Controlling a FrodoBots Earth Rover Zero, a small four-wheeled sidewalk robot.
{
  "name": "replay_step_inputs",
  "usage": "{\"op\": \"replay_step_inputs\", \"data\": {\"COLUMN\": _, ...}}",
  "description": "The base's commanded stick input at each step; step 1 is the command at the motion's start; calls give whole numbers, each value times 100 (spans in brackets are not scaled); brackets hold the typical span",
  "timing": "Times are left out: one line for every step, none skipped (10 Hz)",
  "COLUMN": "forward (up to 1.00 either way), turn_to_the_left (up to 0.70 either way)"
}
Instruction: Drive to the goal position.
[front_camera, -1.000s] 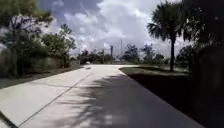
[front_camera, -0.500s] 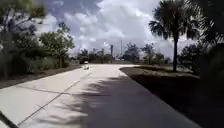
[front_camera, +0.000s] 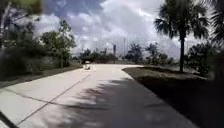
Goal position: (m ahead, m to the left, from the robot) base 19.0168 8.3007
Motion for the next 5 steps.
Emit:
{"op": "replay_step_inputs", "data": {"forward": 84, "turn_to_the_left": 0}}
{"op": "replay_step_inputs", "data": {"forward": 84, "turn_to_the_left": 0}}
{"op": "replay_step_inputs", "data": {"forward": 84, "turn_to_the_left": 0}}
{"op": "replay_step_inputs", "data": {"forward": 84, "turn_to_the_left": 0}}
{"op": "replay_step_inputs", "data": {"forward": 84, "turn_to_the_left": 0}}
